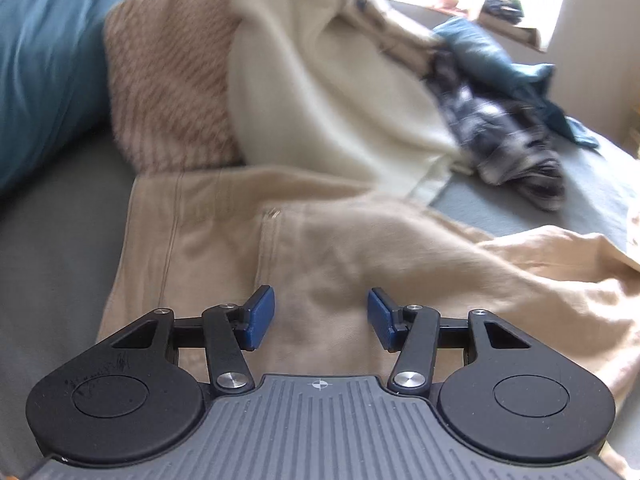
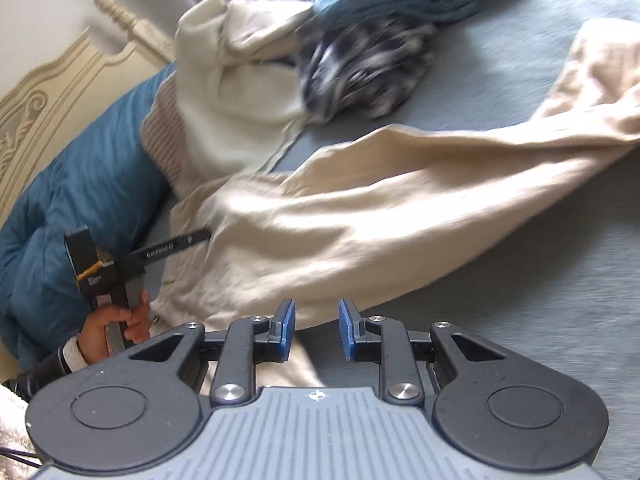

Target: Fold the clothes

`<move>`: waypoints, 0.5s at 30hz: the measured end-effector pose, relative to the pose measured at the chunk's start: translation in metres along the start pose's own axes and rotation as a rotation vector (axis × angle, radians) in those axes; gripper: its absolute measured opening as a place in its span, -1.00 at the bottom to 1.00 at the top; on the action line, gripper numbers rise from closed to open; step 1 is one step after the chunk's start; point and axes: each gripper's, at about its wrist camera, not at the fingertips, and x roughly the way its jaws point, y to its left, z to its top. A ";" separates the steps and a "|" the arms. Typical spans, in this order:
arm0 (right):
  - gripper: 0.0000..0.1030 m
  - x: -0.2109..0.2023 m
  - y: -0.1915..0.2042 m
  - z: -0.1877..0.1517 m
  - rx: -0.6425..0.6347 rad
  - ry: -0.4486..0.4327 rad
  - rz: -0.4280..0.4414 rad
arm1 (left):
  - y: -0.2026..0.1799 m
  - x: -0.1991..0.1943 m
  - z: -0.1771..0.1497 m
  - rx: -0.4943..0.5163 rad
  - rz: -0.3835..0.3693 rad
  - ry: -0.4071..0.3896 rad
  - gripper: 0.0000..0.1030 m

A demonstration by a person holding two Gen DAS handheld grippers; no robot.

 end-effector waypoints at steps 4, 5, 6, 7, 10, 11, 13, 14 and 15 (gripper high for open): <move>-0.48 -0.029 -0.027 0.005 0.040 -0.057 -0.076 | 0.005 0.006 -0.006 -0.046 0.041 0.002 0.08; -0.43 -0.037 -0.034 0.007 0.056 -0.080 -0.103 | 0.006 0.007 -0.006 -0.051 0.053 -0.001 0.13; -0.40 -0.044 -0.042 0.010 0.075 -0.106 -0.128 | 0.007 0.008 -0.007 -0.055 0.064 -0.003 0.15; -0.31 -0.050 -0.051 0.013 0.097 -0.136 -0.154 | 0.008 0.009 -0.008 -0.062 0.068 -0.005 0.18; -0.18 -0.069 -0.080 0.024 0.183 -0.231 -0.217 | 0.009 0.011 -0.011 -0.066 0.075 -0.013 0.21; -0.12 -0.074 -0.090 0.029 0.223 -0.263 -0.232 | 0.008 0.012 -0.012 -0.056 0.080 -0.017 0.22; -0.08 -0.079 -0.112 0.039 0.309 -0.316 -0.250 | 0.005 0.012 -0.014 -0.034 0.095 -0.026 0.26; -0.07 -0.082 -0.123 0.044 0.352 -0.342 -0.255 | 0.005 0.012 -0.015 -0.025 0.102 -0.029 0.29; -0.07 -0.083 -0.134 0.049 0.390 -0.363 -0.258 | 0.005 0.012 -0.015 -0.020 0.107 -0.031 0.31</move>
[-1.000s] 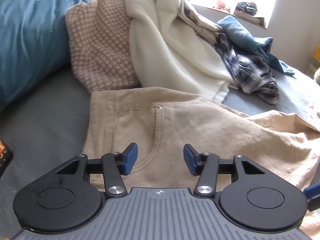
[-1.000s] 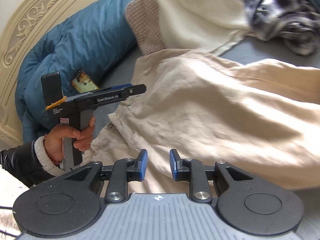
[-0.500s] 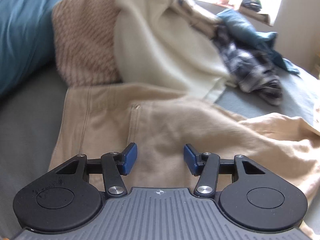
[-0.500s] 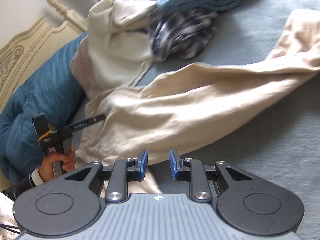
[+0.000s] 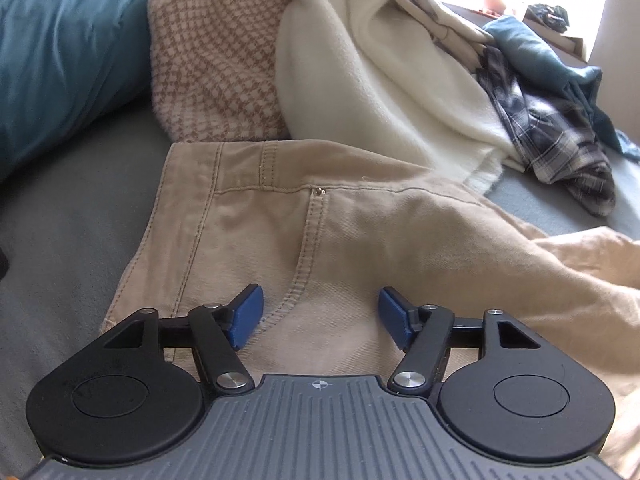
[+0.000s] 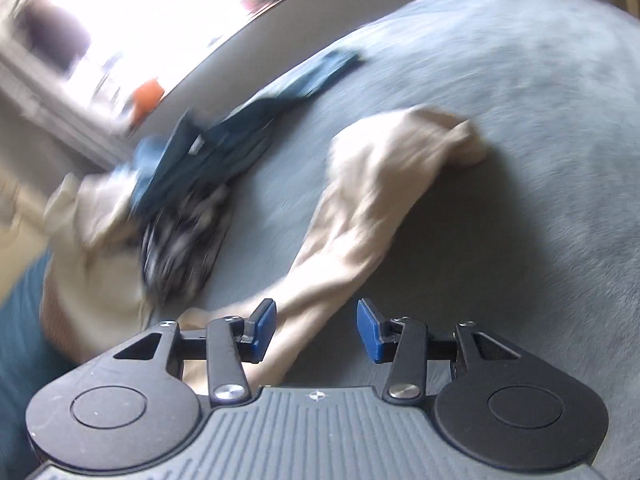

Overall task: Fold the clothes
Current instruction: 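Grasp the trouser leg end with the right gripper and lift it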

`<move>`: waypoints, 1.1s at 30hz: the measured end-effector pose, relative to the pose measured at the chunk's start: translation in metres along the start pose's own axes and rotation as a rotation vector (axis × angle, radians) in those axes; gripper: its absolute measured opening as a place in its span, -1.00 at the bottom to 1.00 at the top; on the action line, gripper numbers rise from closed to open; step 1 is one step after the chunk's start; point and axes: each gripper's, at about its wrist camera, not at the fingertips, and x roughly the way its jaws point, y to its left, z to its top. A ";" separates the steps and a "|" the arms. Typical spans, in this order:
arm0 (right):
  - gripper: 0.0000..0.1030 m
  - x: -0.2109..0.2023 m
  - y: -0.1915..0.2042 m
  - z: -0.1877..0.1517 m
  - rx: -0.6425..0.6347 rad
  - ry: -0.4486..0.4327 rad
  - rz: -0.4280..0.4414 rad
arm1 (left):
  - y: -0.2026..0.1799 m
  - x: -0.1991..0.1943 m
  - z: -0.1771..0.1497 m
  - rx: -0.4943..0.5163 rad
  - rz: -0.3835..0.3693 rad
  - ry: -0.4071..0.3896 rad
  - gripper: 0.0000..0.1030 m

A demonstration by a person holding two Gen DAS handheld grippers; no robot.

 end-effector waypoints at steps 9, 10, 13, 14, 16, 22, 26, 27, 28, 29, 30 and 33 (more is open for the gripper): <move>-0.17 0.048 -0.053 0.044 0.239 -0.077 -0.028 | 0.001 0.002 -0.003 0.017 0.003 -0.012 0.42; -0.25 0.048 -0.055 0.045 0.246 -0.096 -0.012 | 0.002 0.002 -0.003 0.019 0.002 -0.014 0.43; -0.44 0.041 -0.053 0.048 0.238 -0.152 0.044 | 0.002 0.002 -0.003 0.023 0.001 -0.018 0.46; -0.50 0.039 -0.050 0.049 0.230 -0.163 0.058 | 0.002 0.002 -0.004 0.023 0.002 -0.020 0.47; -0.57 0.036 -0.045 0.051 0.210 -0.182 0.070 | 0.001 0.003 -0.004 0.024 0.005 -0.024 0.49; -0.83 0.017 -0.025 0.056 0.160 -0.276 0.096 | 0.000 0.004 -0.005 0.030 0.008 -0.032 0.54; -0.89 -0.006 -0.006 0.057 0.086 -0.343 0.113 | 0.000 0.004 -0.004 0.024 0.007 -0.034 0.55; -0.89 -0.013 -0.002 0.057 0.070 -0.360 0.113 | 0.000 0.004 -0.004 0.023 0.008 -0.035 0.55; -0.90 -0.021 0.002 0.057 0.055 -0.376 0.114 | 0.000 0.004 -0.004 0.022 0.008 -0.035 0.56; -0.90 -0.028 0.006 0.056 0.046 -0.391 0.117 | 0.000 0.004 -0.004 0.021 0.008 -0.035 0.56; -0.90 -0.034 0.008 0.056 0.039 -0.406 0.116 | 0.001 0.004 -0.004 0.021 0.008 -0.035 0.56; -0.90 -0.052 0.013 0.055 0.036 -0.443 0.111 | 0.002 0.003 -0.004 0.018 0.005 -0.034 0.56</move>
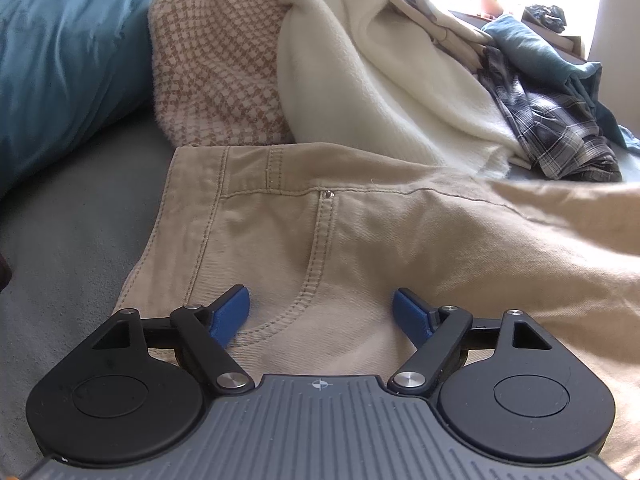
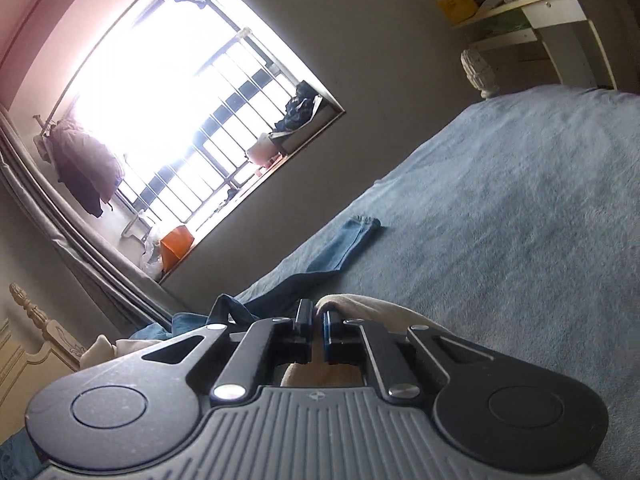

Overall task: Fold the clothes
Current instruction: 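Grasp the trouser leg end with the right gripper and lift it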

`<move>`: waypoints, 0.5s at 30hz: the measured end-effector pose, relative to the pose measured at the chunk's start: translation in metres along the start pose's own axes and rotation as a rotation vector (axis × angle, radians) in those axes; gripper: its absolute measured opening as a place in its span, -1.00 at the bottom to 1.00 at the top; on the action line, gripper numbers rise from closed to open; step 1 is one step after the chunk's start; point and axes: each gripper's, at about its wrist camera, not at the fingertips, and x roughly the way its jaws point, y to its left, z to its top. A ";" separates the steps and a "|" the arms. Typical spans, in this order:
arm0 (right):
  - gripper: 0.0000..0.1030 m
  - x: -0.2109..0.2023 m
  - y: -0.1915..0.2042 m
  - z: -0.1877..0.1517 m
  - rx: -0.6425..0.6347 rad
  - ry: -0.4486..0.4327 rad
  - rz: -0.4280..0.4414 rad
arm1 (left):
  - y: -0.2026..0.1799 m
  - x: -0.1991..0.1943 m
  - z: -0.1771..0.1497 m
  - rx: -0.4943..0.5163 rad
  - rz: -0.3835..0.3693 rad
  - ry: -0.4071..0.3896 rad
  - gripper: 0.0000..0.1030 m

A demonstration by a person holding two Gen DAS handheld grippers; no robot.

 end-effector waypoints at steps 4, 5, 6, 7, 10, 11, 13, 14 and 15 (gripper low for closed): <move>-0.91 -0.022 0.007 0.005 0.006 -0.043 -0.011 | 0.001 -0.001 0.002 -0.007 -0.006 0.005 0.56; -0.91 -0.026 0.008 0.006 0.011 -0.047 -0.017 | 0.002 -0.001 0.003 -0.006 -0.008 0.007 0.56; -0.91 -0.029 0.009 0.007 0.016 -0.049 -0.025 | 0.002 -0.001 0.003 -0.005 -0.010 0.008 0.56; -0.91 -0.032 0.010 0.007 0.021 -0.051 -0.033 | 0.002 -0.001 0.003 -0.003 -0.011 0.007 0.56; -0.91 -0.036 0.014 0.008 0.022 -0.055 -0.069 | 0.002 0.000 0.004 0.004 -0.011 0.005 0.57; -0.91 -0.034 0.015 0.008 0.018 -0.053 -0.080 | 0.002 0.000 0.004 0.005 -0.011 0.005 0.58; -0.91 -0.025 0.016 0.009 0.019 -0.042 -0.104 | 0.002 0.001 0.004 0.006 -0.011 0.004 0.58; -0.91 -0.018 0.015 0.009 0.025 -0.032 -0.118 | 0.002 0.001 0.004 0.007 -0.011 0.004 0.59; -0.91 -0.009 0.013 0.009 0.031 -0.020 -0.131 | 0.002 0.001 0.004 0.006 -0.012 0.004 0.59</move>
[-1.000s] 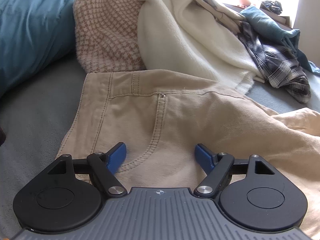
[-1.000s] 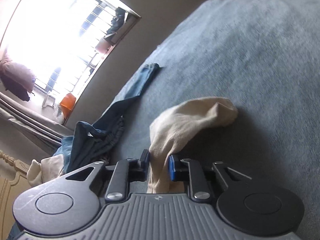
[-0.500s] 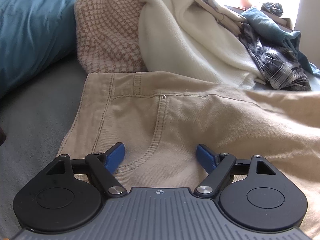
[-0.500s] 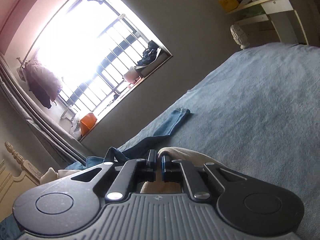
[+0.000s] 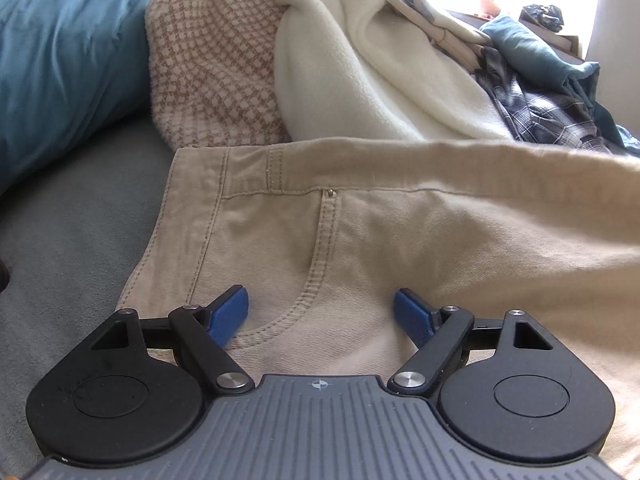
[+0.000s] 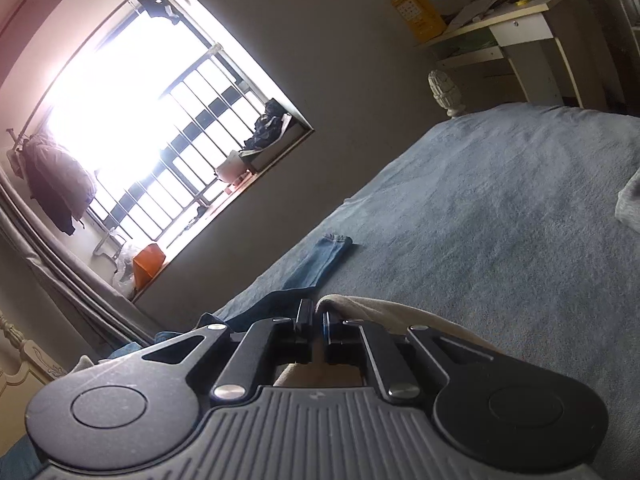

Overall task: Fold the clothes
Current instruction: 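Grasp the trouser leg end with the right gripper and lift it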

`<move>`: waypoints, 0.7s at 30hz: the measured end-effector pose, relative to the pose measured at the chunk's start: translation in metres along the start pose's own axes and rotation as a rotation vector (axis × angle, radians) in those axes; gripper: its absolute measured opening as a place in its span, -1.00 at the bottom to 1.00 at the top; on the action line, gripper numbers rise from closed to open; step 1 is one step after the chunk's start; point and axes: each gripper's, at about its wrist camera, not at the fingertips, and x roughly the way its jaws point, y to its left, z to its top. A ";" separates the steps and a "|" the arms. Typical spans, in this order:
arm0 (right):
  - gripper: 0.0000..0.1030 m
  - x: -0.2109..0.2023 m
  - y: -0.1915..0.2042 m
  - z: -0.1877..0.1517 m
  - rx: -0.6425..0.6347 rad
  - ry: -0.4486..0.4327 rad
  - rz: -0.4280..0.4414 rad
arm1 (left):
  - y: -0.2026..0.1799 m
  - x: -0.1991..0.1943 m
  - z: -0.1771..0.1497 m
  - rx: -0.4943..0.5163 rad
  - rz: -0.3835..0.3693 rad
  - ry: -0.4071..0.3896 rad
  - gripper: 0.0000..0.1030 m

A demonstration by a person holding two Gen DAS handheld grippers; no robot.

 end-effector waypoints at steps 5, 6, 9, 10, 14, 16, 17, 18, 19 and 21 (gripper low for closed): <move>-0.91 0.065 0.000 0.001 -0.009 0.091 -0.079 | 0.003 0.001 0.000 -0.009 -0.005 0.001 0.60; -0.91 0.081 0.000 0.000 -0.007 0.116 -0.085 | 0.003 0.001 0.000 -0.010 -0.005 0.001 0.60; -0.88 0.129 0.003 -0.004 -0.029 0.187 -0.096 | 0.003 0.001 0.001 -0.014 -0.004 0.002 0.60; -0.85 0.144 0.004 -0.006 -0.045 0.221 -0.086 | 0.003 0.001 0.000 -0.015 -0.003 0.002 0.60; -0.48 0.182 0.008 -0.016 -0.122 0.317 -0.119 | 0.003 0.000 0.000 -0.014 -0.002 0.002 0.60; -0.09 0.187 0.009 -0.021 -0.141 0.341 -0.141 | 0.004 0.000 -0.001 -0.014 -0.004 0.002 0.61; -0.07 0.188 0.008 -0.023 -0.147 0.348 -0.152 | 0.004 0.000 -0.001 -0.013 -0.005 0.001 0.61; -0.07 0.188 0.007 -0.024 -0.146 0.358 -0.160 | 0.005 0.000 -0.001 -0.013 -0.005 0.001 0.61; -0.05 0.187 0.002 -0.024 -0.131 0.372 -0.161 | 0.004 0.000 -0.001 -0.013 -0.004 0.000 0.62; 0.07 0.184 -0.006 -0.022 -0.102 0.397 -0.163 | 0.005 0.001 -0.001 -0.016 -0.001 0.000 0.63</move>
